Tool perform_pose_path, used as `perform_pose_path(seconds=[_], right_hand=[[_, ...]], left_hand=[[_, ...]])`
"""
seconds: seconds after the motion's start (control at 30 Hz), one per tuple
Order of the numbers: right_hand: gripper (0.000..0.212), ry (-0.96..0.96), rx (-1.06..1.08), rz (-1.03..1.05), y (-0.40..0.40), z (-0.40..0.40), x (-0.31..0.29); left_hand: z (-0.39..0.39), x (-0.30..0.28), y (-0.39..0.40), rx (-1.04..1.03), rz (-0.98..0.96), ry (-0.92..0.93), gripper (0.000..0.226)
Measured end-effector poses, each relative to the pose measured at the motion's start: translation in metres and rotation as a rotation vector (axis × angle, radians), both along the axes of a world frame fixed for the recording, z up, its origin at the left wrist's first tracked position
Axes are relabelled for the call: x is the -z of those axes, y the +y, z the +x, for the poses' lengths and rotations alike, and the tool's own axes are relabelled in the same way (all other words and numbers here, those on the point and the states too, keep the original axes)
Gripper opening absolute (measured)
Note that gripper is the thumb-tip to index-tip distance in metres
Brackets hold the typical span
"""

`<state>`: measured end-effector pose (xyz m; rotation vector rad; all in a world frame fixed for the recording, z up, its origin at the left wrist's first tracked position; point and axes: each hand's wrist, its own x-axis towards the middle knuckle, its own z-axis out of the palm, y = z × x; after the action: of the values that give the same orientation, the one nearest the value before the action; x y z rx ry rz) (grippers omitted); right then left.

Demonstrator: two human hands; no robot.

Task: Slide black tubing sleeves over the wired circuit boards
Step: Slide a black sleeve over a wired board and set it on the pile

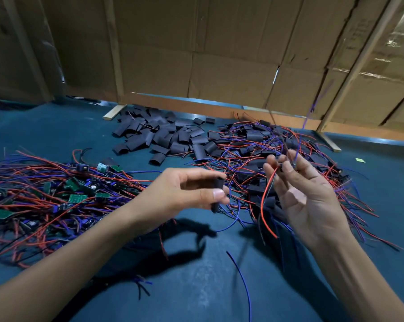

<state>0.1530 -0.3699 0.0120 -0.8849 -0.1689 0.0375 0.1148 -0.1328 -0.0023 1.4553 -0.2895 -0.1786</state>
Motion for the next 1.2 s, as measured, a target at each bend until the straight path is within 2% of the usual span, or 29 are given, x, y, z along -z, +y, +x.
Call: perform_pose_path(seconds=[0.13,0.3,0.4,0.47,0.53,0.7,0.93,1.1,1.2], right_hand=[[0.016,-0.077,0.001,-0.032,0.002,-0.002,0.001],[0.01,-0.129,-0.005,-0.238,0.008,-0.009,0.004],[0.011,-0.029,-0.027,-0.222,0.017,-0.012,0.008],[0.007,0.091,-0.066,-0.131,0.022,-0.014,0.01],[0.014,0.201,-0.168,0.011,0.024,-0.016,0.011],[0.02,0.264,-0.221,0.203,0.017,-0.019,0.006],[0.019,0.232,-0.162,0.425,0.001,-0.023,-0.011],[0.015,0.266,-0.11,0.437,0.0,-0.022,-0.014],[0.011,0.27,-0.048,0.37,0.003,-0.021,-0.011]], left_hand=[[-0.004,0.005,-0.007,0.182,-0.036,0.199,0.042],[-0.007,0.01,-0.016,0.317,-0.231,0.403,0.042],[-0.01,0.011,-0.024,0.298,-0.304,0.467,0.047],[-0.012,0.014,-0.029,0.293,-0.306,0.496,0.05],[-0.014,0.017,-0.032,0.291,-0.272,0.508,0.05],[-0.017,0.027,-0.037,0.265,-0.166,0.436,0.048],[-0.025,0.033,-0.046,0.213,0.044,0.083,0.042],[-0.029,0.036,-0.049,0.191,0.091,0.023,0.046],[-0.029,0.035,-0.049,0.202,0.104,-0.001,0.048]])
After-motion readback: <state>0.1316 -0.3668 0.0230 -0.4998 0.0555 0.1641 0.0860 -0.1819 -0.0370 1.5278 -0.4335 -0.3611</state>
